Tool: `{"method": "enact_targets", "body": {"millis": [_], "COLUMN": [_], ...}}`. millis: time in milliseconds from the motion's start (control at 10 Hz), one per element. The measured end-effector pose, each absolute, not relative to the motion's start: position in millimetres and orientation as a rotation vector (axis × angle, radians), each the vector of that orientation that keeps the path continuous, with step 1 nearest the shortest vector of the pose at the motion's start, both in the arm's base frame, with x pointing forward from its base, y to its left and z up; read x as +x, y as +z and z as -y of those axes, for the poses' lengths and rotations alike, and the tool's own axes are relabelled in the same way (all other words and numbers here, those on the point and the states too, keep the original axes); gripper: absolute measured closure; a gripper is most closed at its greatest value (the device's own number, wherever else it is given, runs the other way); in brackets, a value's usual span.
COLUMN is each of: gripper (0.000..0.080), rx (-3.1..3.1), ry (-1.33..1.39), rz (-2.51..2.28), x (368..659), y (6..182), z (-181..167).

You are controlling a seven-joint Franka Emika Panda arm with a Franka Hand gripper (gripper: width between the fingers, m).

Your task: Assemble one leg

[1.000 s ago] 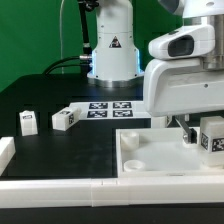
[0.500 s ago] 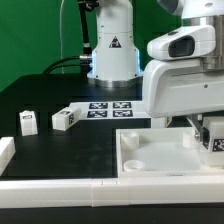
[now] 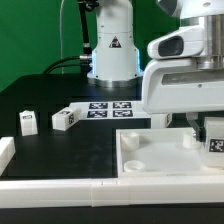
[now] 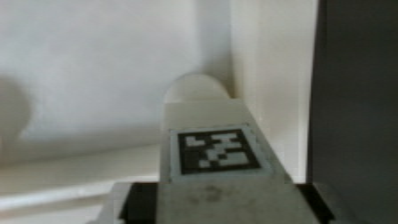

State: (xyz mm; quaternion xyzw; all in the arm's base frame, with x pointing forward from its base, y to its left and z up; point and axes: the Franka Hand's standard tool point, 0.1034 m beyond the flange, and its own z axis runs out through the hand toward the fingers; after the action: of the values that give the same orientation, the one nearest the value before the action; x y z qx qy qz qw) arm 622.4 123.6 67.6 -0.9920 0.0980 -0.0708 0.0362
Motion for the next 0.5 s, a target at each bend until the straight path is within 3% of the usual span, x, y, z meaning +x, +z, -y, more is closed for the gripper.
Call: {"method": "enact_targets", "body": {"millis": [500], "gripper": [0.0506], "rx": [-2.606], "ry": [-0.138], "rz": [-1.481], "x": [621.8], "y": [65.8], "z": [-118.1]}}
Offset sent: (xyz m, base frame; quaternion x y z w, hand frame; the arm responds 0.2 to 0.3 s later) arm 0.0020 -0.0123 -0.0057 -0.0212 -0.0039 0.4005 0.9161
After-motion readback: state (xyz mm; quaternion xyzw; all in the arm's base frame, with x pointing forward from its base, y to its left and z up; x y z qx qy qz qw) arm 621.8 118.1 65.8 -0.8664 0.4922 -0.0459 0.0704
